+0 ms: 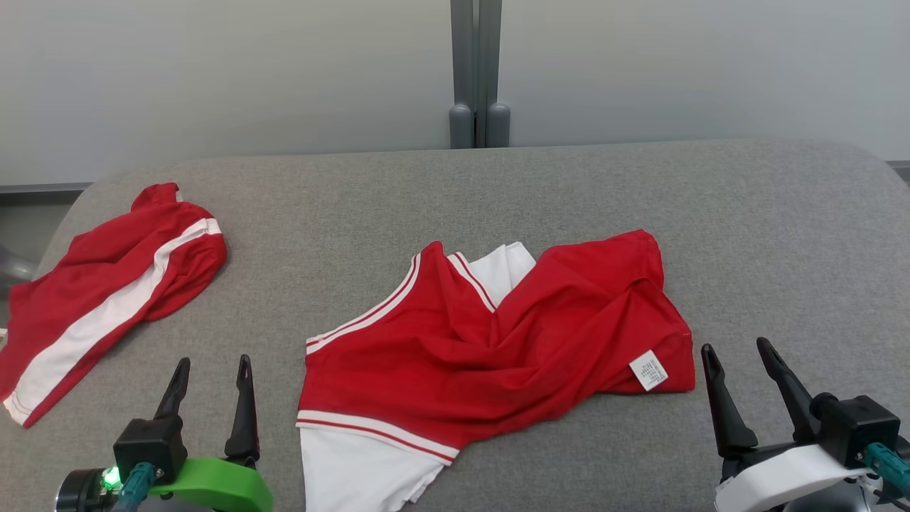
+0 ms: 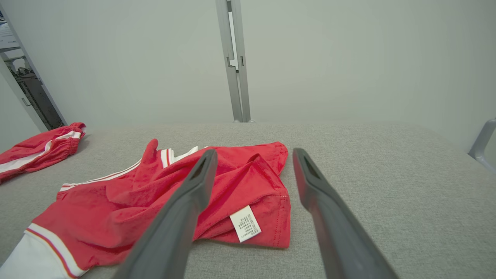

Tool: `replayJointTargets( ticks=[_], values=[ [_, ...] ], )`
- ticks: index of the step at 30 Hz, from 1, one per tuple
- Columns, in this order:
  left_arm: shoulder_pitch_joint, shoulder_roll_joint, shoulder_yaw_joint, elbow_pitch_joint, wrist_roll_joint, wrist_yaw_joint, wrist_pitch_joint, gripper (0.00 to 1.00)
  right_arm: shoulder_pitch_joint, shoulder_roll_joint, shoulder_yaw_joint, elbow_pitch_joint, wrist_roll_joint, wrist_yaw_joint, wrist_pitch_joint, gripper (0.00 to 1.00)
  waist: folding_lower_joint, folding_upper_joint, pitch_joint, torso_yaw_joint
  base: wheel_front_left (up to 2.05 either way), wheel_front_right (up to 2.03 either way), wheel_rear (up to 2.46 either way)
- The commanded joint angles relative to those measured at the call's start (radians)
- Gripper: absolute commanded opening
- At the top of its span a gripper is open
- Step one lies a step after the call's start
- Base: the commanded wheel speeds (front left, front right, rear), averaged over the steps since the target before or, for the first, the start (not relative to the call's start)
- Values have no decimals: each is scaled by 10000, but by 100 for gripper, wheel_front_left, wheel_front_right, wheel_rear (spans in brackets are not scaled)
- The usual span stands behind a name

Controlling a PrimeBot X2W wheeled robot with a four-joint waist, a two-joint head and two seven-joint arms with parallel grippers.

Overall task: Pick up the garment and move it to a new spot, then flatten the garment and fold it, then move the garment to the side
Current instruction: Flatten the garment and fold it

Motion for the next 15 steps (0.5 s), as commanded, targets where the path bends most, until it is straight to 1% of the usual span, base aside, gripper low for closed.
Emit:
replayJointTargets(
  ticks=[1,15],
  values=[
    [100,55,-21,-139,-105,76,77,100,-117,-7,2,-87,-52,-11,76,100,0,0,8,15,0,0,0],
    [397,98,-87,-488,-212,190,307,100,-16,-61,92,-342,-236,-11,513,100,0,0,58,55,0,0,0]
  ],
)
